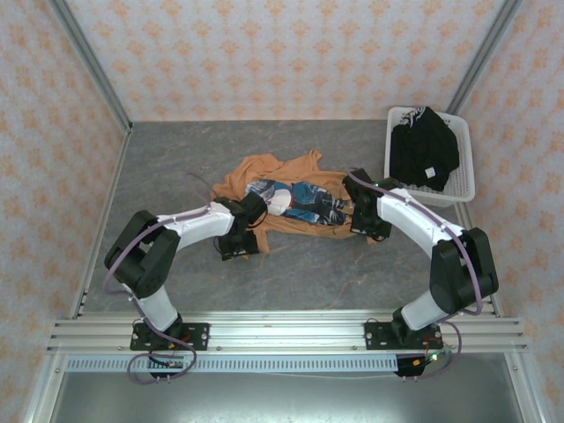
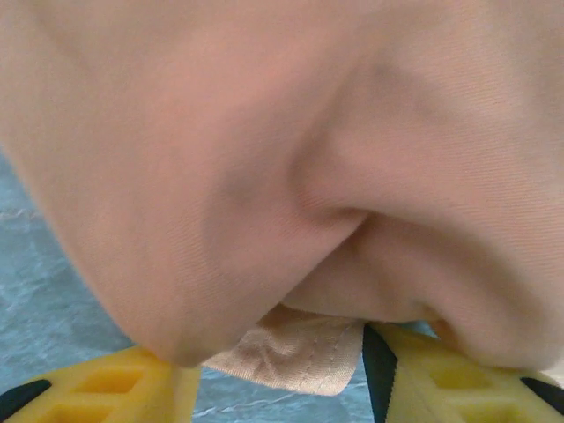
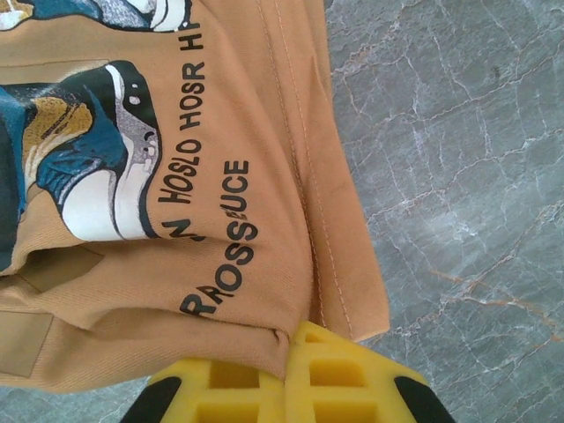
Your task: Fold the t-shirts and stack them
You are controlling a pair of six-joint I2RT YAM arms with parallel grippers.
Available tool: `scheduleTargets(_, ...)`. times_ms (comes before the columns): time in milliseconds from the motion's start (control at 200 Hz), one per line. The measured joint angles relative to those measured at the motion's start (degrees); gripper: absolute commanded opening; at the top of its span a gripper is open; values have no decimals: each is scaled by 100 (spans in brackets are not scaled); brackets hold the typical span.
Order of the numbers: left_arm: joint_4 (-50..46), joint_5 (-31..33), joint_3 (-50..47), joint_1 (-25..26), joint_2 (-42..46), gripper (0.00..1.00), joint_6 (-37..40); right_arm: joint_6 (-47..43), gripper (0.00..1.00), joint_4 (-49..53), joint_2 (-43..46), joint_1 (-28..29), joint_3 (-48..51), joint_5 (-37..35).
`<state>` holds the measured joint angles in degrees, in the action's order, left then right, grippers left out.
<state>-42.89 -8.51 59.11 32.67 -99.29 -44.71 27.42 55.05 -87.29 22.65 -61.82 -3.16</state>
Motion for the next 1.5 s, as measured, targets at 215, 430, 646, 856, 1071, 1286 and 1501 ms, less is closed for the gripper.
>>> scheduleTargets(215, 26, 610, 4, 66, 20, 0, 52, -2, 0, 0, 2, 0, 0, -4)
scheduleTargets(430, -798, 1572, -459, -186, 1311, 0, 4, -44, 0, 94, 72, 0, -2, 15)
scheduleTargets(646, -1453, 2221, -614, -901, 2715, 0, -44, 2, 16, 455, 616, 2, 22, 374)
scheduleTargets(856, -1873, 2616, -796, -1071, 3150, 0, -87, 426, 56, 688, 1349, 0, 544, 413)
scheduleTargets(1071, -2122, 2841, -920, -1071, 3165, 0, -212, 916, 55, 472, 1294, 0, 975, 496)
scheduleTargets(1286, -2262, 3003, -898, -1071, 3163, 0, -378, 1279, 51, -457, 546, 2, 1119, 868)
scheduleTargets(1501, -2277, 3012, -892, -1084, 3163, 0, -494, 1340, 21, -1104, -632, 0, 918, 1010)
